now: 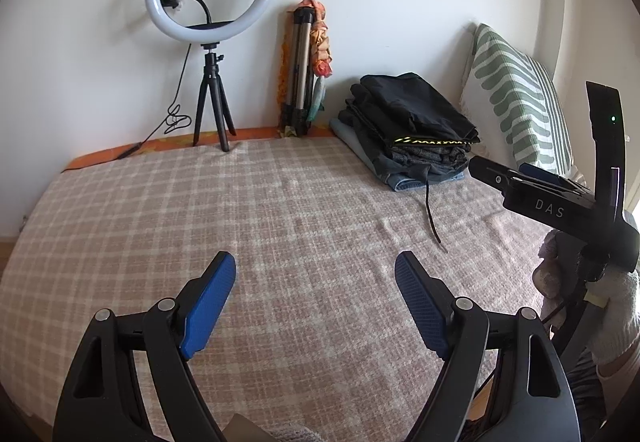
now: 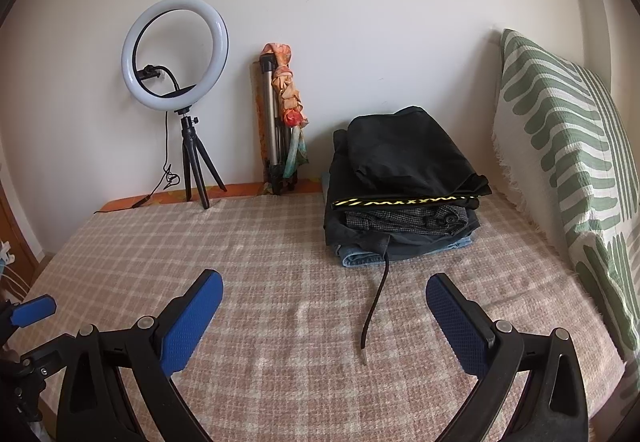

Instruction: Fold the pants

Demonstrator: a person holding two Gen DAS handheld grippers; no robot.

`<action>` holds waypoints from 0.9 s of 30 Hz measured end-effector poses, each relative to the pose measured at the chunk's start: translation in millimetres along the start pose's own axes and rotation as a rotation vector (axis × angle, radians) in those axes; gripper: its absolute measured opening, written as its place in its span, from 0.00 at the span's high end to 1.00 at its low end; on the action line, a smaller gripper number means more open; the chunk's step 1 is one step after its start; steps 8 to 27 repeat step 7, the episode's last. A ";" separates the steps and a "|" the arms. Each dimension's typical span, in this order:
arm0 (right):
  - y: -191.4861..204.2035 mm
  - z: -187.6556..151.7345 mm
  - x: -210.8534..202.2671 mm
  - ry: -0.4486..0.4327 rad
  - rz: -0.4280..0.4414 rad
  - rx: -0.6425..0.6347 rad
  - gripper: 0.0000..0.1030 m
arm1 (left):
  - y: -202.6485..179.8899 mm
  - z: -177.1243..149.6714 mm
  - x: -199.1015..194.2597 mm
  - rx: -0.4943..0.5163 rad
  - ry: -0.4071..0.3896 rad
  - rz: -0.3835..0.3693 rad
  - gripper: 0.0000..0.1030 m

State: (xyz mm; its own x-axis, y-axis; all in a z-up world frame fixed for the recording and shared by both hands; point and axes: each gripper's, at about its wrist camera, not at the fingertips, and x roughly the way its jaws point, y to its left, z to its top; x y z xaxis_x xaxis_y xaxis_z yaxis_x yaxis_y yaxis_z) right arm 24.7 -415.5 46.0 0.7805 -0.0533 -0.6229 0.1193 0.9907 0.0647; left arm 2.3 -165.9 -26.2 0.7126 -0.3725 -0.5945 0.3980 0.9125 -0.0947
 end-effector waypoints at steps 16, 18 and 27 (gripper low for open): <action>0.2 0.3 1.8 0.008 0.002 0.001 0.00 | 0.8 0.2 -0.2 -0.001 -0.003 0.006 0.20; 0.2 0.3 1.8 0.008 0.002 0.001 0.00 | 0.8 0.2 -0.2 -0.001 -0.003 0.006 0.20; 0.2 0.3 1.8 0.008 0.002 0.001 0.00 | 0.8 0.2 -0.2 -0.001 -0.003 0.006 0.20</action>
